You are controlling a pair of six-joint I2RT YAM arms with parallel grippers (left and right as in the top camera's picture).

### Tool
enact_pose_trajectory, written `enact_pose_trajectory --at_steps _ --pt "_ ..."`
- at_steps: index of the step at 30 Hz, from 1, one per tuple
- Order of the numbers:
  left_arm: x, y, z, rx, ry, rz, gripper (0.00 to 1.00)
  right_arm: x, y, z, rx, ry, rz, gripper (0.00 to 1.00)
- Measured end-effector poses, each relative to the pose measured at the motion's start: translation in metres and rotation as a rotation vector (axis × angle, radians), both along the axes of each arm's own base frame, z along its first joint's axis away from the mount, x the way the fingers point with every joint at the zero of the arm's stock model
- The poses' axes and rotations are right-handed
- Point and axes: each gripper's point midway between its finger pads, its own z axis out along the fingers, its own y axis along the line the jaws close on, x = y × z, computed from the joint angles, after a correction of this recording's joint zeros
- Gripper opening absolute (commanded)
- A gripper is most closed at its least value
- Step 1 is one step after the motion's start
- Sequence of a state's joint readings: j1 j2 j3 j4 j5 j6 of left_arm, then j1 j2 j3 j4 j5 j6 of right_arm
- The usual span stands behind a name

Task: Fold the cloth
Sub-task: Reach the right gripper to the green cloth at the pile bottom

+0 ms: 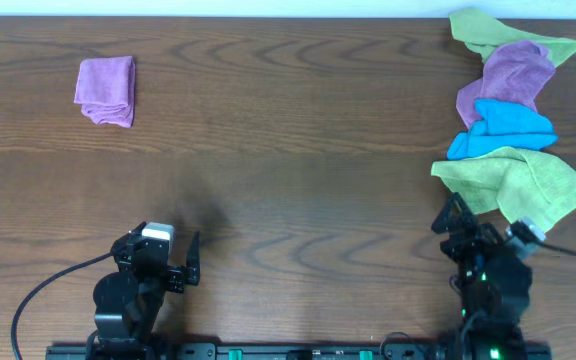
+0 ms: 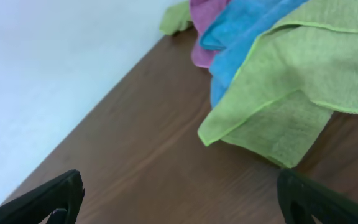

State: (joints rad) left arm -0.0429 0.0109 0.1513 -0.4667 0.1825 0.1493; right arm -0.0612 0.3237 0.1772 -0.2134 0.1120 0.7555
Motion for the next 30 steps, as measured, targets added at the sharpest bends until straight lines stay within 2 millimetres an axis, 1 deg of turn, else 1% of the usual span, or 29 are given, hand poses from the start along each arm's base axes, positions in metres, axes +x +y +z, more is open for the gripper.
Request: enact_pose_trajectory --at_steps 1,5,7,9,13,17,20,23,25,28,30 --pt "0.000 0.000 0.000 0.000 0.000 -0.001 0.95 0.002 -0.002 -0.003 -0.001 0.017 -0.006 0.99" --pt "0.000 0.000 0.000 0.000 0.000 0.000 0.95 0.010 -0.014 -0.033 0.011 0.173 -0.050 0.99" --pt "0.000 0.000 0.000 0.000 0.000 -0.001 0.95 0.013 -0.021 -0.040 0.016 0.235 -0.070 0.99" --pt "0.000 0.000 0.000 0.000 0.000 0.000 0.95 0.022 -0.028 -0.037 0.010 0.278 -0.081 0.99" --pt "0.000 0.000 0.000 0.000 0.000 0.000 0.95 0.043 -0.046 -0.022 -0.003 0.342 -0.106 0.99" --pt "0.000 0.000 0.000 0.000 0.000 0.000 0.95 0.056 -0.070 -0.012 -0.012 0.397 -0.148 0.99" --pt "0.000 0.000 0.000 0.000 0.000 0.000 0.95 0.057 -0.098 -0.011 0.001 0.437 -0.206 0.99" --pt "0.000 0.000 0.000 0.000 0.000 0.000 0.95 0.050 -0.128 -0.014 0.032 0.453 -0.267 0.99" --pt "0.000 0.000 0.000 0.000 0.000 0.000 0.95 0.042 -0.148 -0.019 0.079 0.453 -0.302 0.99" --pt "0.000 0.000 0.000 0.000 0.000 0.000 0.95 0.031 -0.172 -0.027 0.154 0.433 -0.339 0.98" --pt "0.000 0.000 0.000 0.000 0.000 0.000 0.95 0.027 -0.184 -0.033 0.198 0.421 -0.350 0.98"
